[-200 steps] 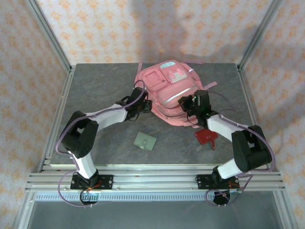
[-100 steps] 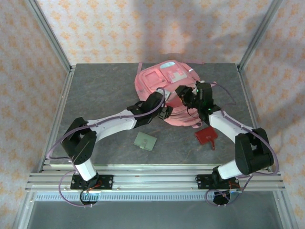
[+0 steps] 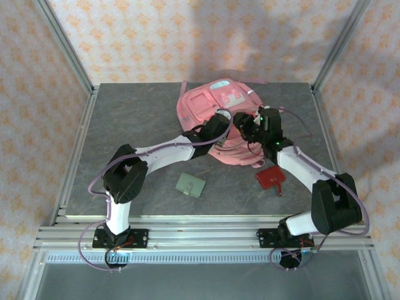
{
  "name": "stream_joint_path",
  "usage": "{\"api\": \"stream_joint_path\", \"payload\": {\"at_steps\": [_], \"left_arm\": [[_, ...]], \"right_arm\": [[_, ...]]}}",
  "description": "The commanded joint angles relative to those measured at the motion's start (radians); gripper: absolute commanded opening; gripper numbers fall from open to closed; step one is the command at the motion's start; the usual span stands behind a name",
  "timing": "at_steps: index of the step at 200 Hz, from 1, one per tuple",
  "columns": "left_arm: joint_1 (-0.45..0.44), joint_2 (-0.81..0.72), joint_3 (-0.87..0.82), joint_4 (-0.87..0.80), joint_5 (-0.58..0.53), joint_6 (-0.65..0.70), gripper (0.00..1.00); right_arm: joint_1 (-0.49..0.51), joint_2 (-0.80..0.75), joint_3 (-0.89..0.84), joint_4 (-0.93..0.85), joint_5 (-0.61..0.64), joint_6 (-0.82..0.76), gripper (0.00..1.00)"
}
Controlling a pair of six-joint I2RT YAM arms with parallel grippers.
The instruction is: Pack the student bag
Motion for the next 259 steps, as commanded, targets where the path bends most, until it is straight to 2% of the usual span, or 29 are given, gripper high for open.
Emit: {"api": "stream_joint_path", "payload": {"at_steps": [1, 47, 58, 79, 85, 107, 143, 189, 259], "left_arm": [[0.009, 0.004, 0.019, -0.044, -0.024, 0.006, 0.00], [0.039, -0.033, 0.011, -0.058, 0.025, -0.018, 0.00], [0.045, -0.054, 0.009, -0.056, 0.035, -0.019, 0.00], [0.054, -0.064, 0.006, -0.057, 0.043, -0.028, 0.00], [0.058, -0.065, 0.006, -0.059, 0.046, -0.034, 0.00], [0.068, -0.068, 0.000, -0.059, 0.073, -0.050, 0.00], [0.070, -0.077, 0.002, -0.061, 0.089, -0.059, 0.00], [0.074, -0.075, 0.002, -0.059, 0.098, -0.063, 0.00], [0.076, -0.079, -0.012, -0.055, 0.113, -0.070, 0.00]], "right_arm": [[-0.003, -0.087, 0.040, -0.142, 0.016, -0.093, 0.47], [-0.091, -0.309, -0.025, -0.503, 0.175, -0.148, 0.50], [-0.112, -0.365, -0.047, -0.586, 0.208, -0.146, 0.57], [-0.145, -0.458, -0.094, -0.732, 0.266, -0.117, 0.79], [-0.155, -0.478, -0.106, -0.773, 0.275, -0.104, 0.81], [-0.176, -0.542, -0.172, -0.836, 0.230, -0.089, 0.79], [-0.177, -0.601, -0.281, -0.880, 0.229, -0.027, 0.73], [-0.177, -0.622, -0.451, -0.767, 0.175, 0.033, 0.69], [-0.178, -0.571, -0.494, -0.689, 0.266, 0.069, 0.64]]}}
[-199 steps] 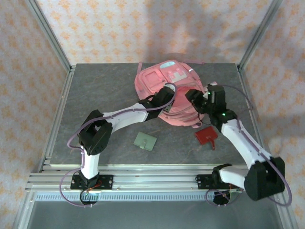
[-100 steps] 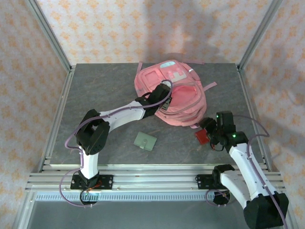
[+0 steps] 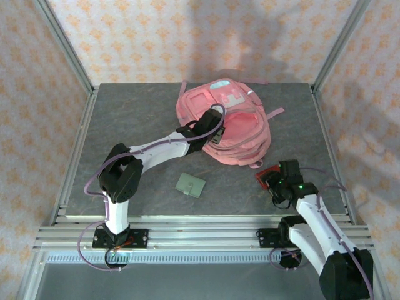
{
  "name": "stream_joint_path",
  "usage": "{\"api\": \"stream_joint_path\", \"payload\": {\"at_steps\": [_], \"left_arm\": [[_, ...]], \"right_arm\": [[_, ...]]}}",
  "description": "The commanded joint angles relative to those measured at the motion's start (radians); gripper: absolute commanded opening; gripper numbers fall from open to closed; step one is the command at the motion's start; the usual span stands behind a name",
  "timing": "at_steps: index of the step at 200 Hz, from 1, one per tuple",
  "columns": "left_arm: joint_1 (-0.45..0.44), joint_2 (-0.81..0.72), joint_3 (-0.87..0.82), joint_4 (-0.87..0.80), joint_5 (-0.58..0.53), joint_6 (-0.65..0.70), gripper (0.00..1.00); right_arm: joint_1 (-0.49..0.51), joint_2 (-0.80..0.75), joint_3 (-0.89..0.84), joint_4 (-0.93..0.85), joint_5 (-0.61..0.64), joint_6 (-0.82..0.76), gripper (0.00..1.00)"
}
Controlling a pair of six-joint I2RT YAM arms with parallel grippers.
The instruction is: Pack the student bag
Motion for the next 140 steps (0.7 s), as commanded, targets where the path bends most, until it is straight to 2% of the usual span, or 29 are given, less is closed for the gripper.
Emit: {"api": "stream_joint_path", "payload": {"at_steps": [1, 68, 92, 120, 140], "left_arm": [[0.017, -0.050, -0.009, -0.009, -0.014, -0.033, 0.00], [0.019, -0.051, -0.003, -0.018, -0.011, -0.040, 0.00], [0.019, -0.050, -0.002, -0.015, -0.007, -0.042, 0.00], [0.019, -0.043, 0.009, -0.021, 0.001, -0.048, 0.00], [0.020, -0.042, 0.011, -0.023, 0.002, -0.050, 0.00]], "right_arm": [[-0.003, 0.026, -0.015, 0.060, 0.064, 0.028, 0.64], [-0.003, 0.078, -0.023, 0.064, 0.102, 0.046, 0.66], [-0.003, 0.078, -0.046, 0.102, 0.112, 0.044, 0.63], [-0.003, 0.107, -0.065, 0.169, 0.117, 0.036, 0.46], [-0.003, 0.122, -0.066, 0.195, 0.131, 0.023, 0.26]]}}
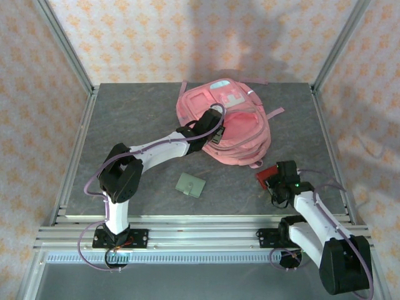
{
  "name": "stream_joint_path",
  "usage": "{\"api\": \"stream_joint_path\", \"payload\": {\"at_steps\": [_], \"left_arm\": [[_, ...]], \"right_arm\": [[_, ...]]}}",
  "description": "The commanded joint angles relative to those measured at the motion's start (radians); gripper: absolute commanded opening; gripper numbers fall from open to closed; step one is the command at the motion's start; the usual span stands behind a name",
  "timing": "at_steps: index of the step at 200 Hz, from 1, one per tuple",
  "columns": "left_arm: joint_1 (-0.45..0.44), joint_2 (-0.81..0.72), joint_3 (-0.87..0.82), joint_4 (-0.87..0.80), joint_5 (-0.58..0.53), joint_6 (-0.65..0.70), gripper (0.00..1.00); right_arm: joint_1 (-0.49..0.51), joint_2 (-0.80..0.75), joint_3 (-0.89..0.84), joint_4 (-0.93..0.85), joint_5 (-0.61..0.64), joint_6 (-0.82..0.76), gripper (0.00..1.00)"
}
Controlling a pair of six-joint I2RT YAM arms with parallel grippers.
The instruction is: Pack the student bag
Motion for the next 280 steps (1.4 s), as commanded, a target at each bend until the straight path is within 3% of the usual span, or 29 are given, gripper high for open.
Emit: {"api": "stream_joint_path", "payload": {"at_steps": [1, 19, 36, 86, 128, 209, 280], "left_arm": [[0.019, -0.042, 0.011, -0.020, 0.000, -0.031, 0.00], [0.018, -0.042, 0.015, -0.024, -0.001, -0.031, 0.00], [0.020, -0.042, 0.017, -0.026, -0.002, -0.029, 0.00], [0.023, -0.046, 0.029, -0.030, 0.000, -0.029, 0.00], [0.030, -0.053, 0.056, -0.040, 0.016, -0.029, 0.00], [0.031, -0.053, 0.106, -0.059, 0.047, -0.050, 0.00], [0.026, -0.088, 0.117, -0.034, 0.135, -0.081, 0.00]], "right_arm": [[-0.003, 0.025, -0.018, 0.098, 0.046, -0.017, 0.25], [-0.002, 0.022, -0.013, 0.102, 0.051, -0.023, 0.08], [-0.002, 0.001, -0.003, 0.088, 0.060, -0.029, 0.00], [-0.002, -0.134, 0.137, -0.040, 0.112, -0.047, 0.00], [-0.003, -0.152, 0.303, -0.030, 0.041, -0.111, 0.00], [0.011, -0.014, 0.413, 0.186, -0.134, -0.122, 0.00], [0.114, 0.197, 0.473, 0.414, -0.148, -0.090, 0.00]]}}
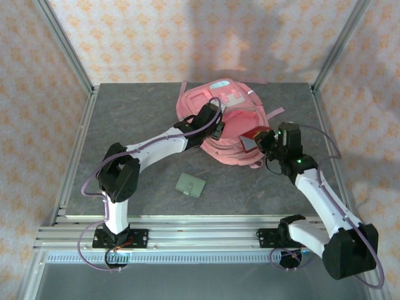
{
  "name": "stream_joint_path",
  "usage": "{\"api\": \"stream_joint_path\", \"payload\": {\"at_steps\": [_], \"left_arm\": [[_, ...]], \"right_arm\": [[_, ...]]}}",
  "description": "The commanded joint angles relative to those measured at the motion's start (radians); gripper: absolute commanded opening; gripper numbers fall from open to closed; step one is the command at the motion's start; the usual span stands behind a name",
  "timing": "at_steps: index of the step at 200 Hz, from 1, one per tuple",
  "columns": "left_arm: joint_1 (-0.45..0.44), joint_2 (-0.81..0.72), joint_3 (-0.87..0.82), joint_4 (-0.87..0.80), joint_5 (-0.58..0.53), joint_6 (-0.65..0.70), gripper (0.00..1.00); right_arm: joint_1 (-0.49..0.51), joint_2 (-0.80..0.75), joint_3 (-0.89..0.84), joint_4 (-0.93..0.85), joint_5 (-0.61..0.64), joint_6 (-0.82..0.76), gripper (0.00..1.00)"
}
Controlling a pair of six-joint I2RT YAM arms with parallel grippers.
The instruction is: Pack the student bag
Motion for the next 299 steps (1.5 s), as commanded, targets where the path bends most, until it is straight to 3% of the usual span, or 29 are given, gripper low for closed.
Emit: {"api": "stream_joint_path", "payload": {"at_steps": [1, 87, 120, 171, 222, 299], "left_arm": [[0.004, -0.079, 0.054, 0.033, 0.046, -0.047, 0.00], [-0.013, -0.103, 0.058, 0.052, 0.065, -0.065, 0.00], [-0.013, -0.098, 0.065, 0.042, 0.055, -0.064, 0.00], [-0.013, -0.101, 0.066, 0.048, 0.051, -0.068, 0.00], [-0.013, -0.112, 0.065, 0.065, 0.067, -0.081, 0.00], [-0.022, -0.132, 0.029, 0.080, 0.093, -0.093, 0.00]], "right_arm": [[0.018, 0.049, 0.054, 0.137, -0.008, 0.016, 0.00], [0.039, 0.291, 0.079, 0.434, -0.062, 0.082, 0.00], [0.051, 0.287, 0.151, 0.358, -0.017, 0.044, 0.00], [0.071, 0.304, 0.078, 0.397, -0.018, 0.043, 0.00], [0.072, 0.420, -0.011, 0.498, -0.036, 0.074, 0.00], [0.073, 0.588, 0.096, 0.684, -0.048, 0.120, 0.00]]}}
